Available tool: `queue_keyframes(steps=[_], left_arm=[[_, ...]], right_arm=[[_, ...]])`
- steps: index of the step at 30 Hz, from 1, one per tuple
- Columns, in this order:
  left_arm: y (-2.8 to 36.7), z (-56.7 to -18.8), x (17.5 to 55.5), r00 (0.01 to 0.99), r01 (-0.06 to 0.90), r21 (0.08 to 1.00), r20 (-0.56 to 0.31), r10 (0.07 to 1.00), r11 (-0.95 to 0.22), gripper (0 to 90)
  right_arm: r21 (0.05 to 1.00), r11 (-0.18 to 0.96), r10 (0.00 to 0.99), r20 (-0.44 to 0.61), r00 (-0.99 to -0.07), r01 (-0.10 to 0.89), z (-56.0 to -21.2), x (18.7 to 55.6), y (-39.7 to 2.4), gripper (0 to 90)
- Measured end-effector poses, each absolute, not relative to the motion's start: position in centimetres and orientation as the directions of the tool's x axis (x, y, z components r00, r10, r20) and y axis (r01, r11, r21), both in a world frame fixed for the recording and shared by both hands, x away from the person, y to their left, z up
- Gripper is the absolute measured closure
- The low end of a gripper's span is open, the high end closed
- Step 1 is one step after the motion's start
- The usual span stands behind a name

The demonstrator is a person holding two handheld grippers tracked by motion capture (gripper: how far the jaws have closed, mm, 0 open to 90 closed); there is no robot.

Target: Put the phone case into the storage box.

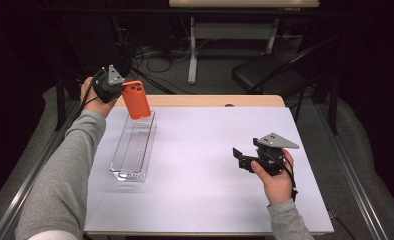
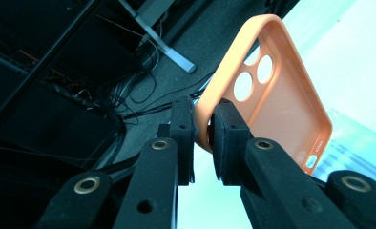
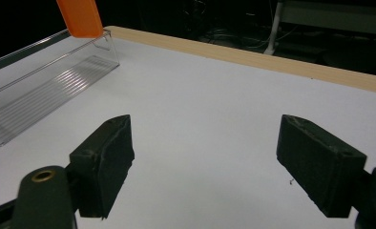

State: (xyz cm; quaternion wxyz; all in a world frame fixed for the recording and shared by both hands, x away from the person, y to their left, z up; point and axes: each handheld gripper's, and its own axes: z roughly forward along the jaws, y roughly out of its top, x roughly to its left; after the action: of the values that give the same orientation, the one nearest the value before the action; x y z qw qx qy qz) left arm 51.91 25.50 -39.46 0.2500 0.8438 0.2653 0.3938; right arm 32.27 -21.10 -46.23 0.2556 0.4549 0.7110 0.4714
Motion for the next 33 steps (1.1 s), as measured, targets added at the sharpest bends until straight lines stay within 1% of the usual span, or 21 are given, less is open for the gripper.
queue_keyframes(steps=[11, 33], left_arm=[[25.0, -40.7, 52.2, 0.553, 0.237, 0.598, 0.564, 0.613, -0.765, 80.5], [24.1, -42.8, 52.3, 0.567, 0.233, 0.564, 0.583, 0.582, -0.792, 80.5]], right_arm=[[0.900, 0.144, 0.891, 0.063, -0.450, 0.412, -46.2, 32.3, -21.1, 19.5], [0.897, 0.145, 0.893, 0.062, -0.446, 0.417, -46.5, 32.3, -21.4, 19.5]])
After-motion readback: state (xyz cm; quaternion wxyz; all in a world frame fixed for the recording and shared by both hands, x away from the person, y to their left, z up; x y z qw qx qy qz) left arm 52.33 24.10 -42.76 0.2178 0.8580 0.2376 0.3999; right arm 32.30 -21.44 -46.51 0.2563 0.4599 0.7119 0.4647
